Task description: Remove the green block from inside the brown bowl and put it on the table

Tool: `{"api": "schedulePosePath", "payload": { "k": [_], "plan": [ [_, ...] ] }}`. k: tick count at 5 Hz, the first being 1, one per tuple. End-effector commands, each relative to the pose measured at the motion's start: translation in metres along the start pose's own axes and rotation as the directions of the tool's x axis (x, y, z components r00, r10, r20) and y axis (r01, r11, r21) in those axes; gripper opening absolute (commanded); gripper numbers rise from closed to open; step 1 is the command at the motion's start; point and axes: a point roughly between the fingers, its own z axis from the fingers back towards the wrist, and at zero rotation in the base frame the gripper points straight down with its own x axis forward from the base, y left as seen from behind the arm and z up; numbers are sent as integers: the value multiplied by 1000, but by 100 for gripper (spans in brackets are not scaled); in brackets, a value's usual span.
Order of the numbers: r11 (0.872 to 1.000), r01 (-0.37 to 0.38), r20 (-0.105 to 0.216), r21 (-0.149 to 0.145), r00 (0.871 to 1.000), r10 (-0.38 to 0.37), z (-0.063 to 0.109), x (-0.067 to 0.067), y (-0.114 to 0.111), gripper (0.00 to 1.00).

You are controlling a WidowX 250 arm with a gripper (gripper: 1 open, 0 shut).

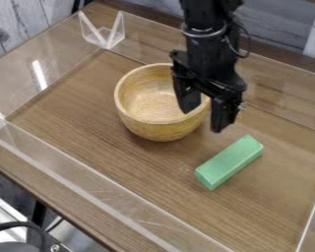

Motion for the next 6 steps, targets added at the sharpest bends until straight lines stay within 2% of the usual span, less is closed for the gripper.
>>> {"api": "schedulePosePath", "payload": {
  "k": [1,2,3,4,5,6],
  "plan": [
    [1000,-24,38,19,999,23,16,-1,17,100],
    [995,-89,47,45,995,87,27,-15,49,100],
    [983,-169,63,69,984,165,39,-31,84,100],
    [970,-228,79,81,972,222,45,-44,115,100],
    [956,-280,88,86,958,273,46,-51,141,100],
    [955,-284,65,90,958,279,27,-50,148,100]
  ]
}}
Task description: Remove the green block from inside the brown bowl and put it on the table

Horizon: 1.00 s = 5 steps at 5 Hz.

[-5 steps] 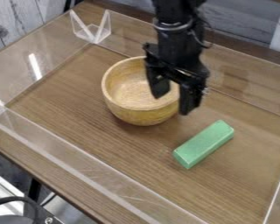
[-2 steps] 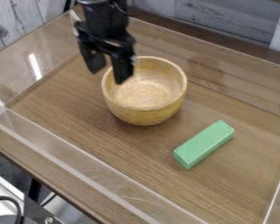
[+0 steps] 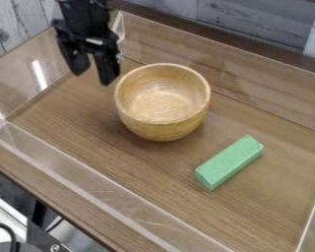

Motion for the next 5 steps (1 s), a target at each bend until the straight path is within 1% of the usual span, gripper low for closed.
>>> {"api": "schedulePosePath", "payload": {
  "k": [1,2,4,5],
  "plan": [
    [1000,13,10,28,1000,-13,-6,9,1,100],
    [999,10,2,34,1000,-10,-16,14,-2,100],
    [999,15,6,34,1000,-16,-18,30,-7,100],
    [999,12,1,32,1000,-12,-25,36,-7,100]
  ]
}}
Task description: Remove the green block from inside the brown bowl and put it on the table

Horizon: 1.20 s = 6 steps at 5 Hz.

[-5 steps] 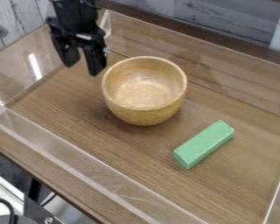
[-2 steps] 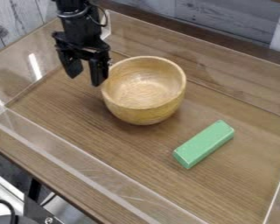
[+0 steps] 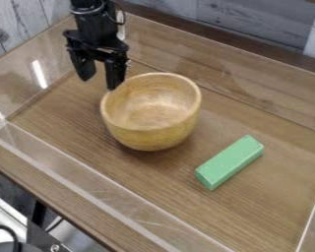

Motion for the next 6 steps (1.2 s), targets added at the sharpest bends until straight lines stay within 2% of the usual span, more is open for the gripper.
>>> {"api": "schedulePosePath", "payload": {
  "k": [1,2,4,6],
  "plan": [
    [1000,18,5,10,1000,-18,-5,10,-3,100],
    [1000,26,-1,9,1000,-26,-15,13,-5,100],
    [998,59,6,-22,998,-59,-14,32,-30,100],
    [997,73,10,-36,997,-73,-13,34,-40,100]
  ]
}}
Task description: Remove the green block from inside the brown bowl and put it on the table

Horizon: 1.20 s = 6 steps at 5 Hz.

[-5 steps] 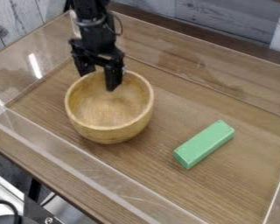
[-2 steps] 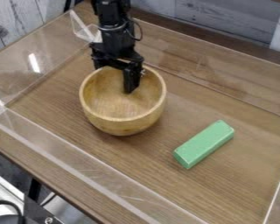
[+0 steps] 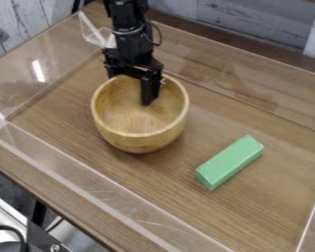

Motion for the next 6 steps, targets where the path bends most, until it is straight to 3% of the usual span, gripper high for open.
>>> {"api": "schedulePosePath", "payload": {
  "k": [1,3,6],
  "plan": [
    [1000,18,52,7,999,-18,16,11,-9,100],
    [999,49,55,-6,997,-49,17,15,-22,100],
    [999,32,48,4,998,-32,15,5,-4,100]
  ]
}}
